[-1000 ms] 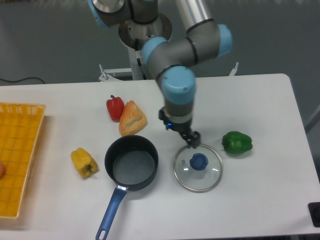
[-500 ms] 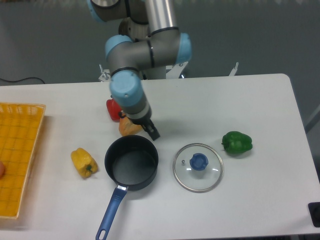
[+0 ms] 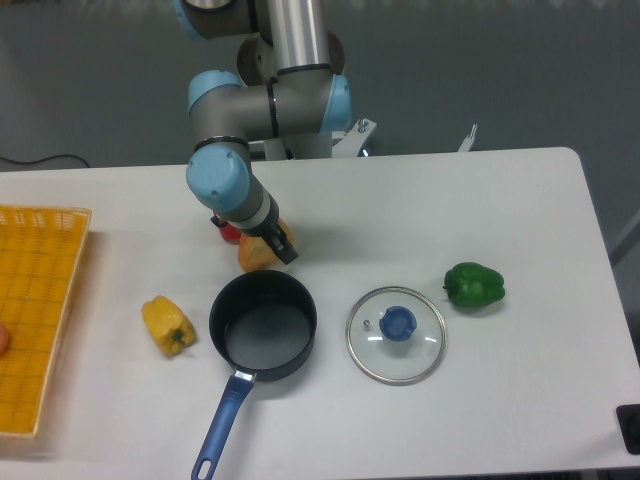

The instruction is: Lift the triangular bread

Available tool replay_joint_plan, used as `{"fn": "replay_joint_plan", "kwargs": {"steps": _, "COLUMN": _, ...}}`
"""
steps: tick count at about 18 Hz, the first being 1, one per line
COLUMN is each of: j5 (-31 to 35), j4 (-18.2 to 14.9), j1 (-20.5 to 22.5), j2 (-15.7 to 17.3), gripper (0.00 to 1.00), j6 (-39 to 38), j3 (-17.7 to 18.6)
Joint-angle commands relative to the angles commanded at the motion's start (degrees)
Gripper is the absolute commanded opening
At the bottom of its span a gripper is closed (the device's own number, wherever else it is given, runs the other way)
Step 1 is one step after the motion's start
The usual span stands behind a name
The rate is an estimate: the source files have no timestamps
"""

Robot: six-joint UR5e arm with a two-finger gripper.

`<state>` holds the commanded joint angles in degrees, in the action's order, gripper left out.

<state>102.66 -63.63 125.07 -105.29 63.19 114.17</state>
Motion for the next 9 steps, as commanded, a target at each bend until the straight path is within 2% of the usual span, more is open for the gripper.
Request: {"fn": "replay_joint_plan", "kwargs": {"steps": 9, "j5": 0.00, "j4": 0.09, "j1": -1.14, "j2": -0.26, "gripper": 1.00, "j6": 0.00, "j3": 0.35}}
